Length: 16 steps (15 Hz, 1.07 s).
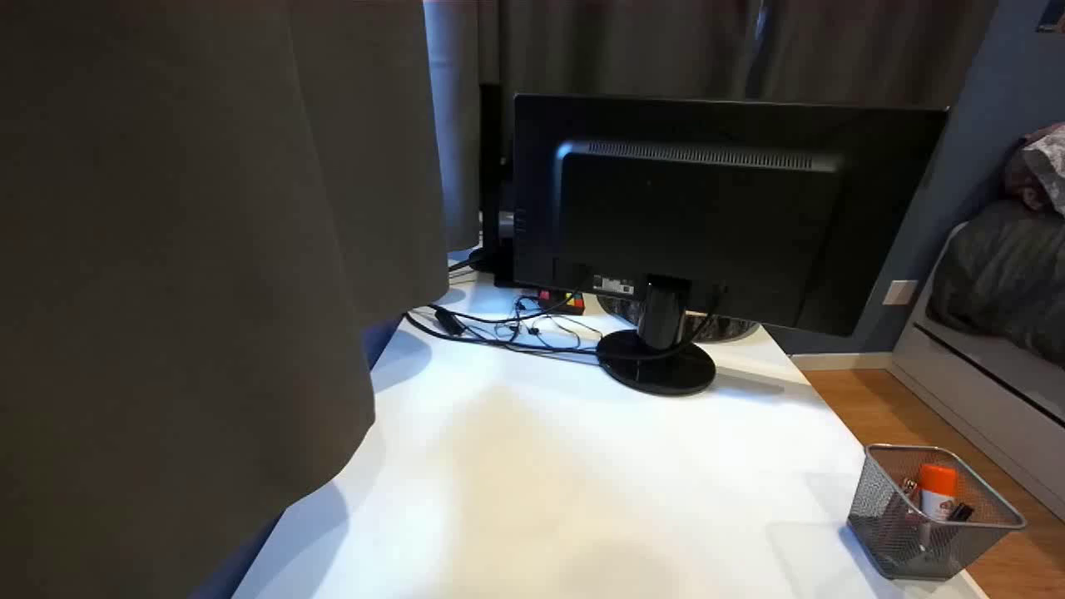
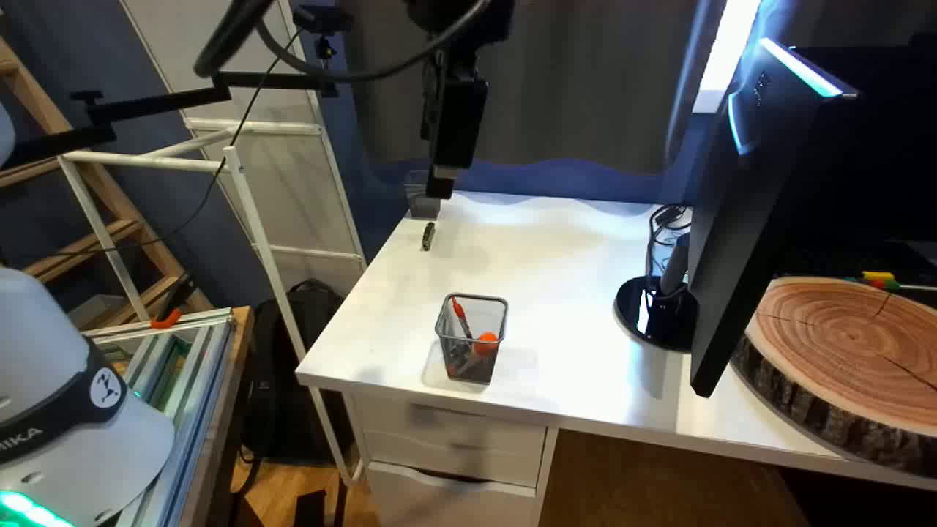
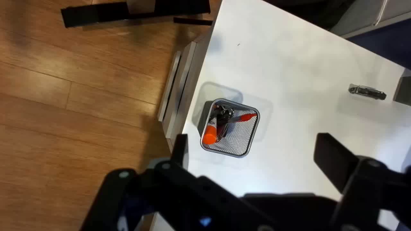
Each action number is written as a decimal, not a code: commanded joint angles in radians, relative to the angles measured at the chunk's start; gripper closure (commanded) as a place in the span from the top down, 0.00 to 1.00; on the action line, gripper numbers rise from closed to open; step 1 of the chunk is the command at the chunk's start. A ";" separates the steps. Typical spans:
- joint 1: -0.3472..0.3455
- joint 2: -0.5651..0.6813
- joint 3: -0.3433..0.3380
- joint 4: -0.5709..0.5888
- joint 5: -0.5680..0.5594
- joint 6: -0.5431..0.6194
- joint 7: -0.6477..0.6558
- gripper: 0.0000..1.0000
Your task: Pick up the object on the left side next to the basket and put it on the stand of the tv on the right
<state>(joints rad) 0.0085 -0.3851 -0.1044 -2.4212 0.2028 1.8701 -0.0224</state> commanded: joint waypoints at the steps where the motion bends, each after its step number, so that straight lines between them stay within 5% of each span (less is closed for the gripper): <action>1: -0.017 0.001 0.016 0.002 0.005 -0.003 -0.005 1.00; 9: -0.017 0.001 0.016 0.002 0.005 -0.003 -0.005 1.00; 16: 0.152 0.300 0.145 0.126 0.085 0.139 -0.224 1.00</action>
<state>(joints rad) 0.1160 -0.2567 -0.0098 -2.3841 0.2566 1.9541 -0.1634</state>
